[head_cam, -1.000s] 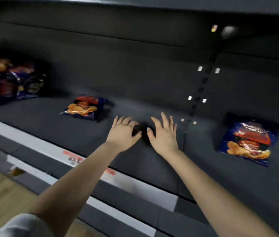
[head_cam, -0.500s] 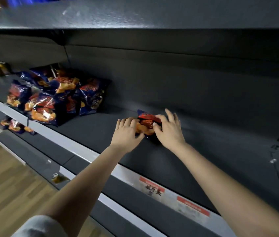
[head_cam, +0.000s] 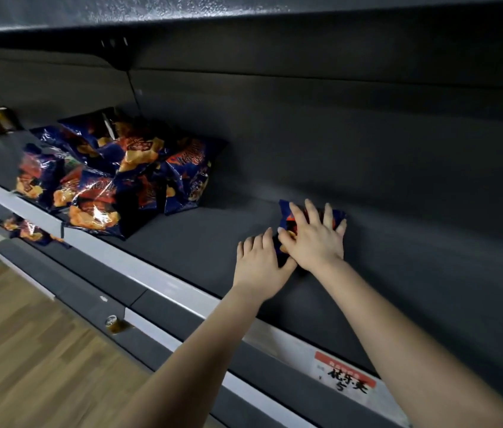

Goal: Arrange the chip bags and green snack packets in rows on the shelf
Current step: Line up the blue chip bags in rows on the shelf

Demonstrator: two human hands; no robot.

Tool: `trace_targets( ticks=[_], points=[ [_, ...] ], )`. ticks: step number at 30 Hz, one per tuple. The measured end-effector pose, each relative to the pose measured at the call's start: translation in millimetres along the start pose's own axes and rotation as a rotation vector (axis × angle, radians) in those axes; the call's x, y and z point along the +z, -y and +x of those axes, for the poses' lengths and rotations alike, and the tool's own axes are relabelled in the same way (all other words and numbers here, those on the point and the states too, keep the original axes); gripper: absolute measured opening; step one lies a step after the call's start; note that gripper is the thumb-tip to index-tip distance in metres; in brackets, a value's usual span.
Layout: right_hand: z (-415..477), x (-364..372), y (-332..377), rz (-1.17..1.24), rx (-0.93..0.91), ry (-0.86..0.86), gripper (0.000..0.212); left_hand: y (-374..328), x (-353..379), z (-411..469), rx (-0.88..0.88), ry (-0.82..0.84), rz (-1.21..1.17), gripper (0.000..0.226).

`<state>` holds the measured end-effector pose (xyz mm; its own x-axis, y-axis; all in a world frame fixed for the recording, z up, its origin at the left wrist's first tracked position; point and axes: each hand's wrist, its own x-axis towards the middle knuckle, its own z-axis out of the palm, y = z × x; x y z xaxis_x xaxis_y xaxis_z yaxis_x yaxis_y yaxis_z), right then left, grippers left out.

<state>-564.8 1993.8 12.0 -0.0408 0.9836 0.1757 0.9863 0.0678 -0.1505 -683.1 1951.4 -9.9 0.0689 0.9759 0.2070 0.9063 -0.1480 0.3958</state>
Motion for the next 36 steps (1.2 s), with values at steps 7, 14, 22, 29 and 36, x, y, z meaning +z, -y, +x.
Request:
trace_targets(
  ticks=[7, 14, 22, 29, 36],
  points=[
    [-5.4, -2.8, -0.4, 0.008, -0.026, -0.026, 0.064, -0.1, 0.7, 0.8, -0.015, -0.021, -0.024, 0.076],
    [-25.7, -18.0, -29.9, 0.077, -0.053, 0.035, 0.064, -4.5, -16.4, -0.3, -0.016, 0.017, -0.19, 0.072],
    [-75.3, -37.0, -74.1, 0.167, -0.196, -0.05, 0.071, -65.5, -14.7, -1.6, -0.13, 0.163, -0.602, 0.08],
    [-121.4, -55.2, -136.2, 0.294, -0.049, -0.191, 0.081, -128.5, 10.4, -5.8, -0.226, 0.192, -1.068, 0.077],
    [-162.6, -71.9, -197.5, 0.351, 0.282, -0.217, 0.089, -197.3, 35.1, -16.7, -0.138, 0.294, -1.129, 0.072]
  ],
)
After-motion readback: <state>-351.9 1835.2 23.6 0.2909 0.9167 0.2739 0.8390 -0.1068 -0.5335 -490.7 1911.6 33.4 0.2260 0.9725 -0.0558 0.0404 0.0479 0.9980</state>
